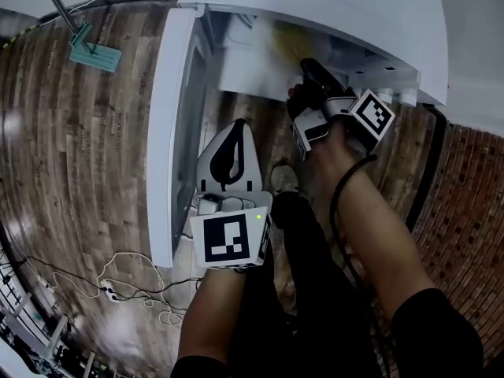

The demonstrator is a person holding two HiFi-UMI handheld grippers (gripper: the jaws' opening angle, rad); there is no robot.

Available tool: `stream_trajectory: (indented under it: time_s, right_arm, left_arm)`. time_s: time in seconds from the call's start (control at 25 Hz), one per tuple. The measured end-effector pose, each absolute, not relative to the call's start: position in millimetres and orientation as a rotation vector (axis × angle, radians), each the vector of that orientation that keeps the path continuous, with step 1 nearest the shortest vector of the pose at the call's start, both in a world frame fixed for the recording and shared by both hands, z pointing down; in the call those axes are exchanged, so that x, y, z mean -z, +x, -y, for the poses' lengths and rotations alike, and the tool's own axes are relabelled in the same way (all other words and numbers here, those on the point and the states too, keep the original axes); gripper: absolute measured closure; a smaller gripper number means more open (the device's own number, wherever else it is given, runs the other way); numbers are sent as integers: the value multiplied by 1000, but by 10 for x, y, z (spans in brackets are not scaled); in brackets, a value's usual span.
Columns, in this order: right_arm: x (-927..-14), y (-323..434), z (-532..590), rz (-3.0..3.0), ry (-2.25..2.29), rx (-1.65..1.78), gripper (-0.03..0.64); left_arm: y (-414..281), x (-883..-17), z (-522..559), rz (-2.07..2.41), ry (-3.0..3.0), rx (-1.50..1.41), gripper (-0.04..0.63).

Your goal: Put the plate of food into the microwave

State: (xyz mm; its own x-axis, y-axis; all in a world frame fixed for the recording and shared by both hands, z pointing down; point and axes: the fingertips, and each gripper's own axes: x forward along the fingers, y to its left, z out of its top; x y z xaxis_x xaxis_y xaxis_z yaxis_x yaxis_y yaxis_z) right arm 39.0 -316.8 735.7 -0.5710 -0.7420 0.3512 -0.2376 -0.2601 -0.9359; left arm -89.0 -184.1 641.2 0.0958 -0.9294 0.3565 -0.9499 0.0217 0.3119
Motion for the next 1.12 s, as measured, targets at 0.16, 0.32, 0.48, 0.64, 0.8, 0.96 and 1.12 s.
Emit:
stream_trajectory:
  time_s: [0.16,0.32,0.48,0.64,0.8,0.96,1.12]
  right_arm:
    - [-7449,315,3405,-1642,-1255,1844,595]
    - [-7471,301,3632,-1629,-1312,1805,596]
    - [-7487,368,3782,-1625,-1376,1771,595]
    - [-7508,389,3871,-1656,-1435,1732,595]
    - [-7510,410,3938,-1713,-1498,1676,595]
    - [-7492,421,4029,-1923,-1625,1500,569]
    - [-7435,424,4051,-2192,-1841,1269,534]
  left_arm:
    - [-910,-6549,1881,1808,1915,-65,597]
    - [-849,-6590,1861,1771,1940,-87,597]
    - [-752,-6618,1822,1727,1966,-101,597]
    - [-692,-6627,1780,1693,1989,-114,597]
    - [-695,-6658,1751,1686,1992,-126,597]
    - [-711,-6716,1749,1675,1991,-144,597]
    - [-656,-6769,1746,1658,1990,-155,597]
